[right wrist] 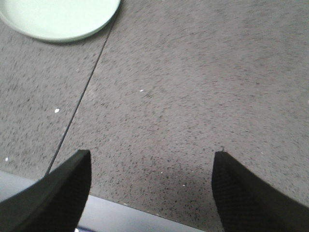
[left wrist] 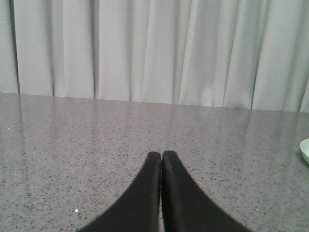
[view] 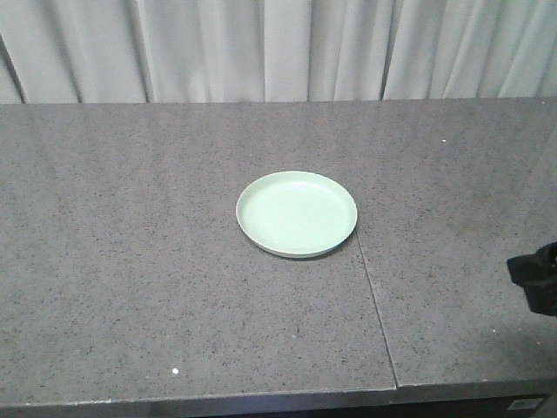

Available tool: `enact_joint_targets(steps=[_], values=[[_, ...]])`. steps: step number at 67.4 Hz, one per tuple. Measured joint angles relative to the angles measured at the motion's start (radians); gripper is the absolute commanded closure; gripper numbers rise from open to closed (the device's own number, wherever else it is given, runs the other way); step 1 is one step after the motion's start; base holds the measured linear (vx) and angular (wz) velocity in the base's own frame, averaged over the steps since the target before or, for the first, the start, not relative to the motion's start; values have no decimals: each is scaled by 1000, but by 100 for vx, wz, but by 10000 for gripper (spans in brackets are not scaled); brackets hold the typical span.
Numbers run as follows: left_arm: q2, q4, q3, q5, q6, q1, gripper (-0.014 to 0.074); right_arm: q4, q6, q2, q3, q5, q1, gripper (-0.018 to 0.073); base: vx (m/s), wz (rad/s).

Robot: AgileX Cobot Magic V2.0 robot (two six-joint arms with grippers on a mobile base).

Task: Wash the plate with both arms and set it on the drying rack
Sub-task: 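Move the right gripper down to the plate rim nearest the robot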

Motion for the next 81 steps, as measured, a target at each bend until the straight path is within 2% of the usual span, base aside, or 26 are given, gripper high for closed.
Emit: enact_joint_targets(steps=[8,16,26,56,70,81], values=[[0,0,0,0,0,0,603,-43,11,99,-57,26,70,41,0,0],[0,0,0,0,0,0,603,-43,38,188,-114,34,100,41,0,0],[0,0,0,0,-1,0,603,-43,69,310,-202,61,103,41,0,0],[0,0,0,0,-1,0,603,38,85,602,-446,119,103,41,0,0],[0,0,0,0,-1,0,603,103,88,719,-525,130,103,46,0,0],[0,0,0,0,-1,0,603,114,88,802,-575,130,103,72,0,0]])
